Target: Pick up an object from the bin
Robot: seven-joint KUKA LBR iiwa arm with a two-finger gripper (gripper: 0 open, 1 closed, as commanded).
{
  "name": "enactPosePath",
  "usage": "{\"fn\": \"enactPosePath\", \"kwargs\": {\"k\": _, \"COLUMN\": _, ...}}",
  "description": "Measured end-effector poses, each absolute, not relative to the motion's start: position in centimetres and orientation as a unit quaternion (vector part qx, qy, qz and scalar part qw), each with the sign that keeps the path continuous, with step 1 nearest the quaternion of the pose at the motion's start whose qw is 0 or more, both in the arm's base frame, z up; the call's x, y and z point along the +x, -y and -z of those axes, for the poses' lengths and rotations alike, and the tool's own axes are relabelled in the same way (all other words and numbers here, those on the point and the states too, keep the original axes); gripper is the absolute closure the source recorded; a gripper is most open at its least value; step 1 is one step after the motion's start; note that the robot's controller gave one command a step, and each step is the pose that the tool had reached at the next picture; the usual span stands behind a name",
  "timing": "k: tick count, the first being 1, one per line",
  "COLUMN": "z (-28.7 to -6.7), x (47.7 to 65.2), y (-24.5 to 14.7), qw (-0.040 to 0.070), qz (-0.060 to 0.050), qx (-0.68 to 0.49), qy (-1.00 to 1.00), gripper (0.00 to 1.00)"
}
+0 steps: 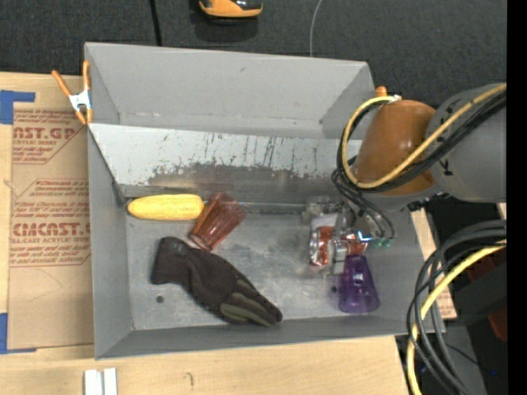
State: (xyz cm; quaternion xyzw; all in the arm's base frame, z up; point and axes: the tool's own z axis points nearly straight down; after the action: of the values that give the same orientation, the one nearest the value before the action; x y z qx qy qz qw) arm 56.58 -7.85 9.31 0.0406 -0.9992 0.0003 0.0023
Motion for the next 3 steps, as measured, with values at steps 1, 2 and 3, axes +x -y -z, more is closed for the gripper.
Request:
{"fn": "enactPosePath", "kwargs": {"k": 1, "z": -11.5, "x": 57.0, "y": 9.6, "qw": -0.001, "qz": 0.001, "qx": -0.044, "qy": 0.999, "gripper": 0.00}}
{"fn": "enactPosePath", "kwargs": {"k": 2, "z": -8.4, "x": 57.6, "y": 10.7, "qw": -0.010, "qz": 0.003, "qx": -0.044, "qy": 0.999, "gripper": 0.00}}
{"fn": "enactPosePath", "kwargs": {"k": 3, "z": -7.7, "x": 58.0, "y": 10.7, "qw": -0.013, "qz": 0.006, "qx": -0.065, "qy": 0.998, "gripper": 1.00}}
